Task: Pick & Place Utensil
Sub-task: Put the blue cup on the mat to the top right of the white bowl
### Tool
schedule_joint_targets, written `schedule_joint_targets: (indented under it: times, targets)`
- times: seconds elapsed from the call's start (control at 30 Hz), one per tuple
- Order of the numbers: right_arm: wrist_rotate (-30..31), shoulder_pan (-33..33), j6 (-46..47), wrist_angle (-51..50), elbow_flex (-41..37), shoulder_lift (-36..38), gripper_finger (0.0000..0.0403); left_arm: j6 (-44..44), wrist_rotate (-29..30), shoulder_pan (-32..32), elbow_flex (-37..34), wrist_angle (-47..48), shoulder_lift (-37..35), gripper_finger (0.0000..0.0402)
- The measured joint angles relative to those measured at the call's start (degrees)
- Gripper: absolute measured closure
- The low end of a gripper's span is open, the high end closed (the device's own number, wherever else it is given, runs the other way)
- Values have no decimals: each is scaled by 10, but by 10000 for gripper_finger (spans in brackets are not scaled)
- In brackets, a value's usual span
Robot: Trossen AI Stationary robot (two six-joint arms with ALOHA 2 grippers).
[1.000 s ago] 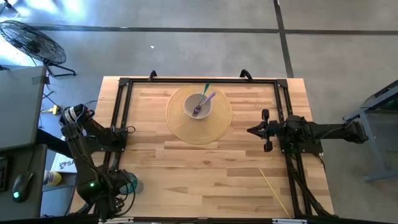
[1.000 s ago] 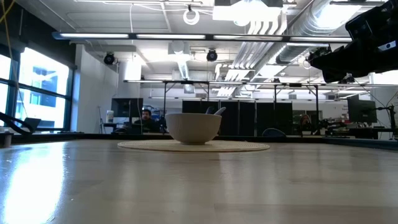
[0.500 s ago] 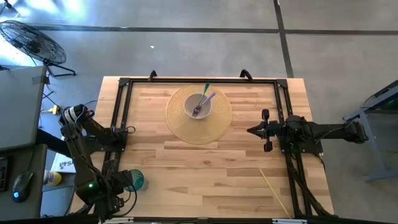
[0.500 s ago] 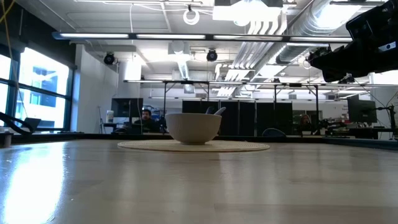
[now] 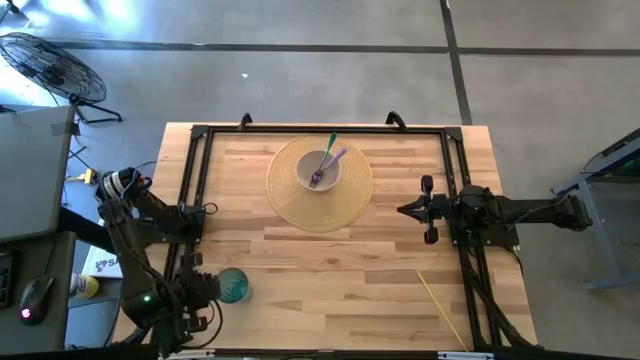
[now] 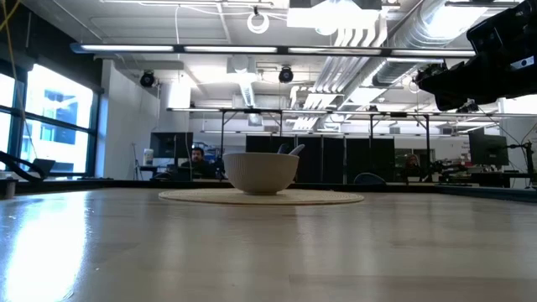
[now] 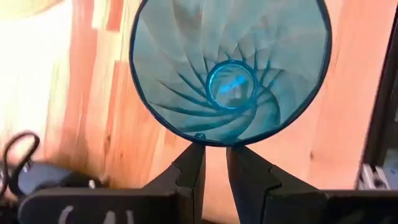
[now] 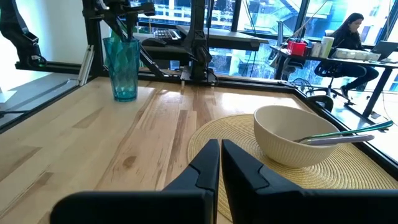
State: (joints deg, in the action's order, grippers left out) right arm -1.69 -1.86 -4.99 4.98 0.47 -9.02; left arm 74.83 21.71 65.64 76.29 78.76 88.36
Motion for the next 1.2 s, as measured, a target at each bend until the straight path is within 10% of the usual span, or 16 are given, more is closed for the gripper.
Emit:
schedule_joint_targets:
  times: [0.8, 1.2]
  targets:
    - [0, 0, -21, 4, 0, 0, 391, -171, 122, -114, -98, -278, 0, 334]
    - [0, 0, -30, 4, 0, 0, 391, -238, 211, -127, -205, -507, 0, 182]
